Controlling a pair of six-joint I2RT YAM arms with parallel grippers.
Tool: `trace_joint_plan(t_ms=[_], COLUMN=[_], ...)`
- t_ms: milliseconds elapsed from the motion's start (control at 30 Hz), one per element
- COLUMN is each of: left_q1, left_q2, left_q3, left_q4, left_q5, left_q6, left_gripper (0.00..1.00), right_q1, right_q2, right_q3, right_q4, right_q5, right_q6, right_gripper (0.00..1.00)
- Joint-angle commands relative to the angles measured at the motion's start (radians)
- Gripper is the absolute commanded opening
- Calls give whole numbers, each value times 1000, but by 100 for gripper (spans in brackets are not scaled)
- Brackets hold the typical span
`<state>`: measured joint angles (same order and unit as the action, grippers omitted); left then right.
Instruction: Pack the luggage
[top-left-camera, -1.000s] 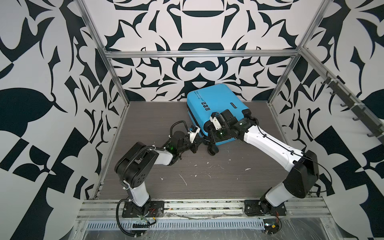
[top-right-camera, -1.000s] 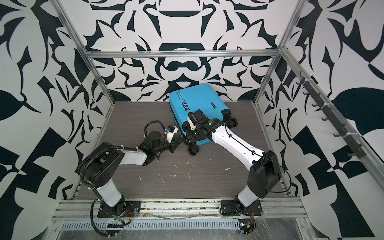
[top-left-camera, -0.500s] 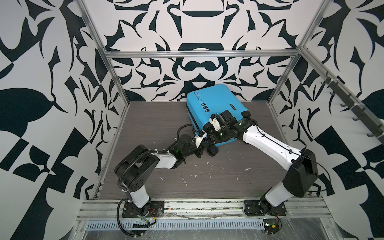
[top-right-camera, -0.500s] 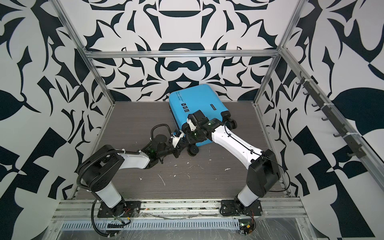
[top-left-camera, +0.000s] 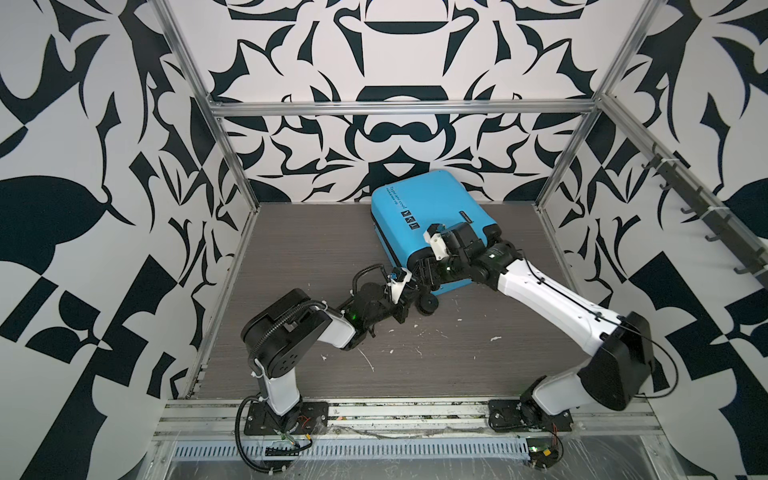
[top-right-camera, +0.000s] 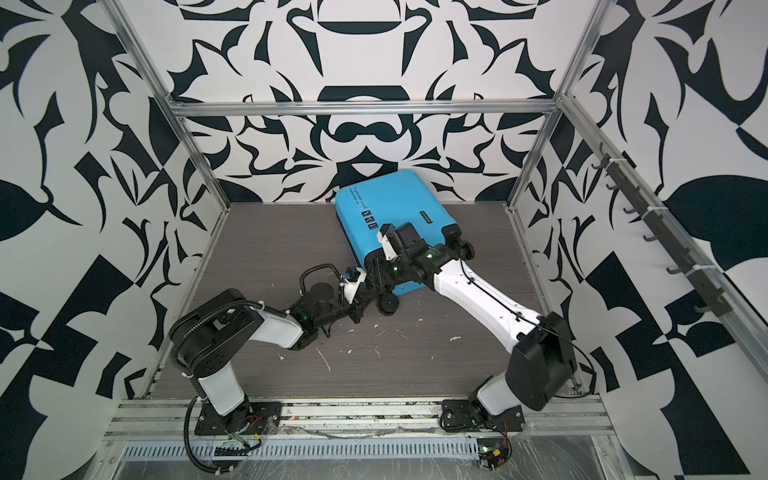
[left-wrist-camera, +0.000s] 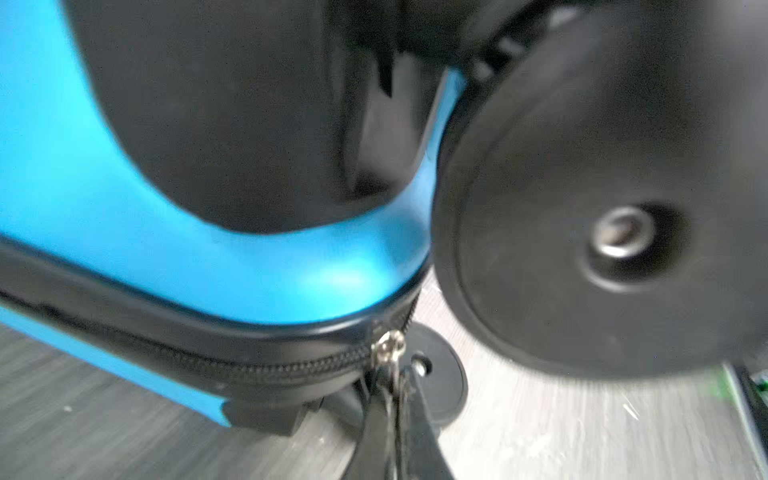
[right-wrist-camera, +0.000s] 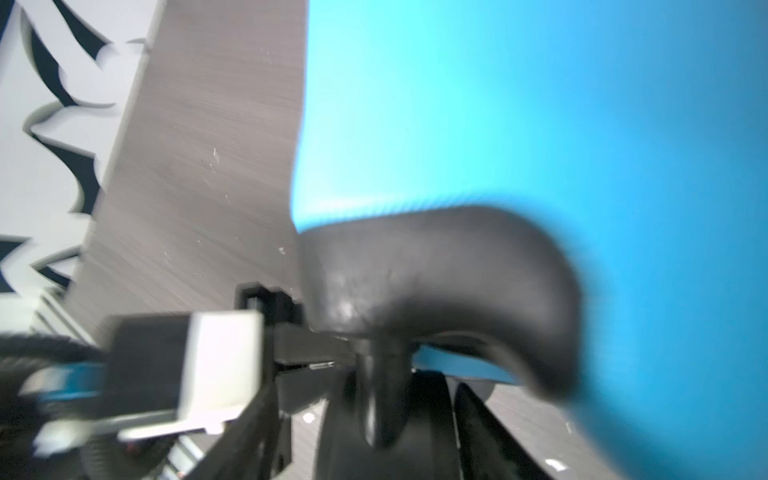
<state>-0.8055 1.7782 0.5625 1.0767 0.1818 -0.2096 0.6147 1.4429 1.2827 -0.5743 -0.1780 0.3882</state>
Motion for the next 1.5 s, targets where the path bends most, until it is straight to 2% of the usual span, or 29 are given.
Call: trace_joint_plan(t_ms=[0, 67, 133, 267, 467, 633, 800, 1000, 1200, 1333, 1400, 1467], left_q1=[-17, -17, -17, -17, -16, -8, 14, 43, 49, 49, 49, 48], left_q2=[-3, 1, 4, 9, 24, 25, 25, 18, 35, 48, 52, 56], left_q3=[0, 0, 0, -1, -5, -12, -21, -23, -13, -12, -11, -10], left_q4=[163, 164, 164, 166, 179, 188, 205, 206, 214, 238, 242, 247], left_q5=[50, 48, 47, 45, 48, 54, 71, 107, 133, 139, 143, 146], left_q6=[-4, -7, -7, -10, -18, -25, -45, -65, -74, -86, -89, -91], left_gripper=[0, 0, 0, 0, 0, 0, 0, 0, 0, 0, 0, 0], right_q1=[-10, -19, -42, -169, -483, -621, -669, -668, -669, -668, -668, -668], right_q2=[-93, -115, -118, -127, -180, -126, -98, -168, -126, -98, -87, -72], right_q3=[20, 35, 70, 86, -3, -43, -117, -262, -240, -234, -224, -208], right_q4=[41, 6, -68, -160, -84, -15, 77, 244, 239, 249, 239, 223], right_q5=[41, 80, 173, 272, 222, 133, 67, -21, 0, -26, -37, -42], right_q6=[-31, -50, -65, -47, -34, -62, -131, -158, -195, -197, -203, -210], right_gripper=[77, 80, 81, 83, 91, 92, 85, 85, 85, 84, 80, 73])
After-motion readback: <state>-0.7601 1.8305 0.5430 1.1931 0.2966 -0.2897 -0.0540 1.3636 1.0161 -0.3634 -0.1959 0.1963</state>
